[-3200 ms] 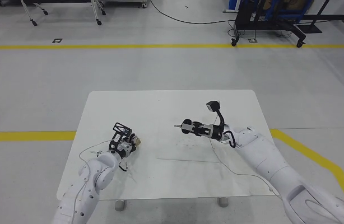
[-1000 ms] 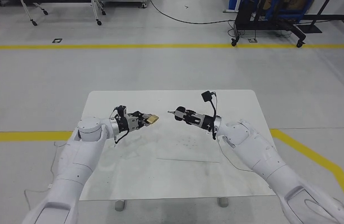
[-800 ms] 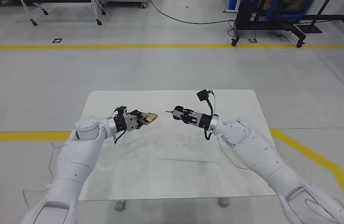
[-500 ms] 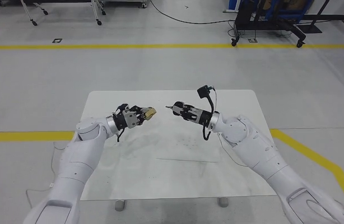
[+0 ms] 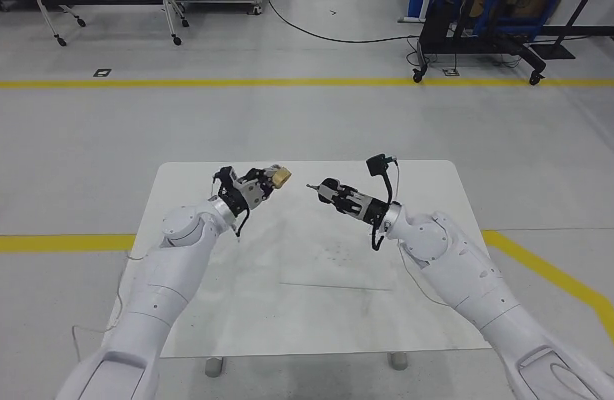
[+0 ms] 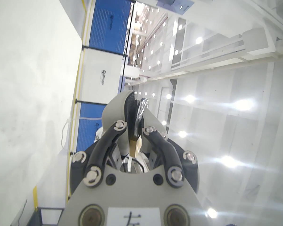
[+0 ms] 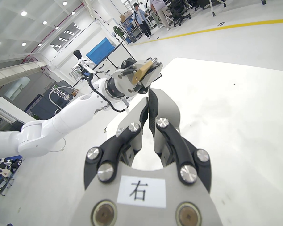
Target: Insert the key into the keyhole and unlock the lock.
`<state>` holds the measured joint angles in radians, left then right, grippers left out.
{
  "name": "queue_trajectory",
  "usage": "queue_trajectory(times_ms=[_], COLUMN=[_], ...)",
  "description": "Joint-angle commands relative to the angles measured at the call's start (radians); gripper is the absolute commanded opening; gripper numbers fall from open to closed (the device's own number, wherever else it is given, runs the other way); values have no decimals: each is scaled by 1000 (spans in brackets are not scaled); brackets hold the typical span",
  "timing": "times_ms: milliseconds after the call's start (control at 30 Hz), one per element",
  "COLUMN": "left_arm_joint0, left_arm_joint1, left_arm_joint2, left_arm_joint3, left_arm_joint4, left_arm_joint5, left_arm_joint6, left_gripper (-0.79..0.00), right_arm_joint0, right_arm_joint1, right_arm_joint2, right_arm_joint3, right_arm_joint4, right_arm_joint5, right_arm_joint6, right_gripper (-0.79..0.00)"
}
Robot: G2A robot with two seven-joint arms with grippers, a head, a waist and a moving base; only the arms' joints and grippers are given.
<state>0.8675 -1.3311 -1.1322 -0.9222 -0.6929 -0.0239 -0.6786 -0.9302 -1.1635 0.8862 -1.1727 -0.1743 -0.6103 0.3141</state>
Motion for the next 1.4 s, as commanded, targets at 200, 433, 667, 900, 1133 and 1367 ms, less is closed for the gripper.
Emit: queue_trajectory(times_ms=[200,433,667,900,1133,1367], left_arm_joint0=[38,38,38,38,38,38], left_arm_joint1=[-11,-11,-11,-11,-11,-11], left_arm_joint2=[26,26,26,26,26,26], left_arm_joint3=[-85,-85,-85,-85,-85,-85], left_arm_joint4=[92,92,92,92,92,92], left_arm_joint5=[-54,-54,-54,-54,-54,-54], left_arm_joint6=[206,206,206,206,206,206], left_gripper=[-785,-785,-785,-785,-785,-785], right_arm_joint0=[0,0,-25,-13,-14,-32], right_arm_joint1=[0,0,-17,-44,-65,-69], right_arm_joint2=[0,0,3,-24,-29,-4], right_arm_joint3=[0,0,-32,-28,14,13], right_arm_joint4=[0,0,277,440,497,538], right_arm_joint5=[0,0,20,113,181,162], right_arm_joint6=[0,0,66,124,95,116], right_gripper=[-785,-785,-785,-785,-785,-785])
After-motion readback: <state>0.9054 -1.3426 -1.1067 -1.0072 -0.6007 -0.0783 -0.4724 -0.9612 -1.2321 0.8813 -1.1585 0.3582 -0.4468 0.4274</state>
